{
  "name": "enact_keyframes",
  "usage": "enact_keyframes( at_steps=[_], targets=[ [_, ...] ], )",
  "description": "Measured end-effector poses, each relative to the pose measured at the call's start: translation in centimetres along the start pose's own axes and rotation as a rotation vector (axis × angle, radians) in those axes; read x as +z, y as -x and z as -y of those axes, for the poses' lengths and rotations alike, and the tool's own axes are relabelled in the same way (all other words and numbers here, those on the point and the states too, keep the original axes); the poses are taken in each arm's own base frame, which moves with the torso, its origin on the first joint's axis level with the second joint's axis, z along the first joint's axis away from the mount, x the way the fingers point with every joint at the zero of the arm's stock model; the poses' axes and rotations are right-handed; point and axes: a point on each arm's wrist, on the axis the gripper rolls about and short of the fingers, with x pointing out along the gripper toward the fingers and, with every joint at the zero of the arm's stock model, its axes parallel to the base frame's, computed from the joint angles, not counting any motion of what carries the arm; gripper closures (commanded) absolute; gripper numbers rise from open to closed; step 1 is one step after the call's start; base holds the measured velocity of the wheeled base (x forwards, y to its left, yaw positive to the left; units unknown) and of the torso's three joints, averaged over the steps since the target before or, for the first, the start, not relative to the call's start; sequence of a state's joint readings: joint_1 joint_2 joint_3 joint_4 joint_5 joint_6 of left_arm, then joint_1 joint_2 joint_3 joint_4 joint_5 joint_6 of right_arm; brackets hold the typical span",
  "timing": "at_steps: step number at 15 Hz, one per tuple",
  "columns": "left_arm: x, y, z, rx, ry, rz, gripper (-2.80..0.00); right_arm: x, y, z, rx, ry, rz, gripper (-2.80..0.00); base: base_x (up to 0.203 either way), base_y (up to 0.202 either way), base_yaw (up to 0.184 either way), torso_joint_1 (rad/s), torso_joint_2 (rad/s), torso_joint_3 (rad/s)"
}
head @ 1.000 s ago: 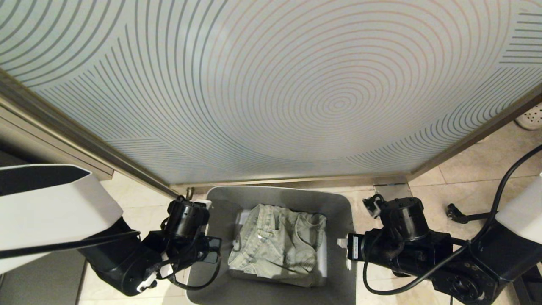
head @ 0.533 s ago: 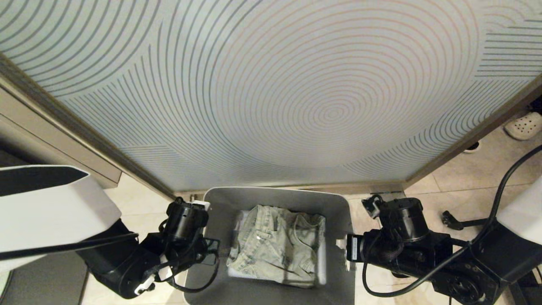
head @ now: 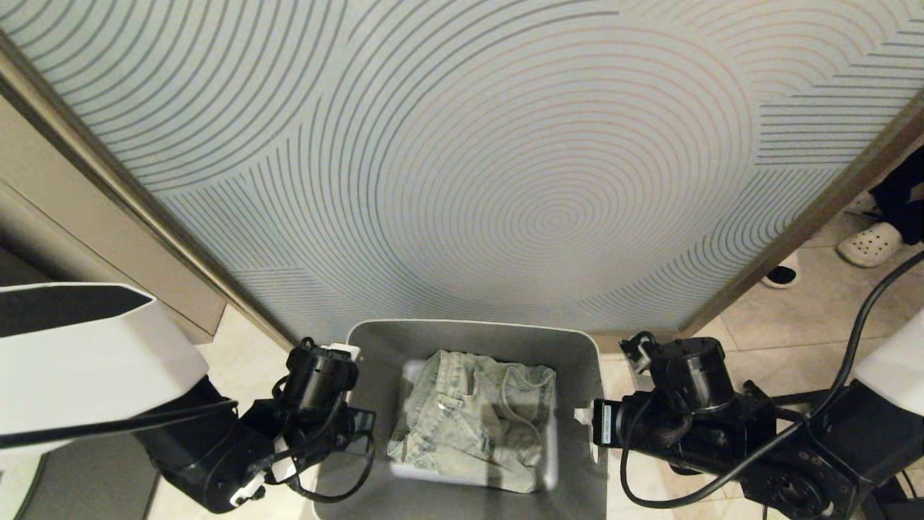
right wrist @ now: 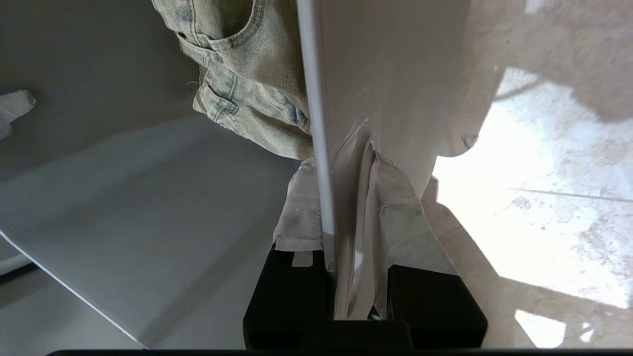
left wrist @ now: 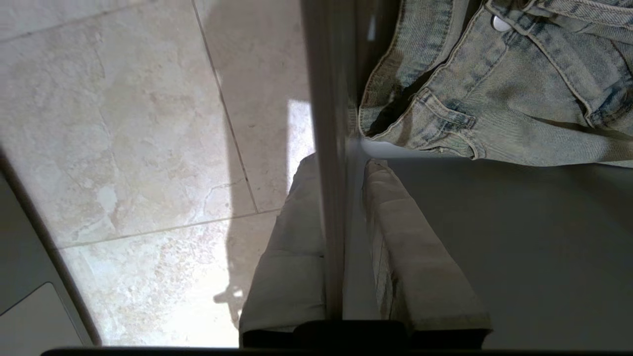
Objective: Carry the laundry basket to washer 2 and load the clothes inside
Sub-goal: Pick up the clothes basket and put it beside the washing machine
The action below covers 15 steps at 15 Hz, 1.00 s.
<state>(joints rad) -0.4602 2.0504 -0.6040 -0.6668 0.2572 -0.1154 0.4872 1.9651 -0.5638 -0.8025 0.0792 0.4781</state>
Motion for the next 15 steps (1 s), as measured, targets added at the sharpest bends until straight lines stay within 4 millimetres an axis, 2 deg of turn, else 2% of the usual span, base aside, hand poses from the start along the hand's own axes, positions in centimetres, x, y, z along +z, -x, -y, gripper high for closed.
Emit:
enact_keyframes(
  at_steps=[7, 15],
  targets=[
    [-0.33, 0.50, -0.15, 0.018, -0.008, -0.003, 0.00, -0.37, 0.67, 0.07, 0.000, -0.003, -0.010, 0.00, 0.000, 0.000, 0.000, 0.003, 0.00, 0.203],
    [-0.83, 0.59, -0.30, 0.025, -0.010, -0.015, 0.00, -0.69, 0.50, -0.12, 0.006, 0.001, -0.018, 0.00, 0.000, 0.000, 0.000, 0.001, 0.00, 0.201]
  ],
)
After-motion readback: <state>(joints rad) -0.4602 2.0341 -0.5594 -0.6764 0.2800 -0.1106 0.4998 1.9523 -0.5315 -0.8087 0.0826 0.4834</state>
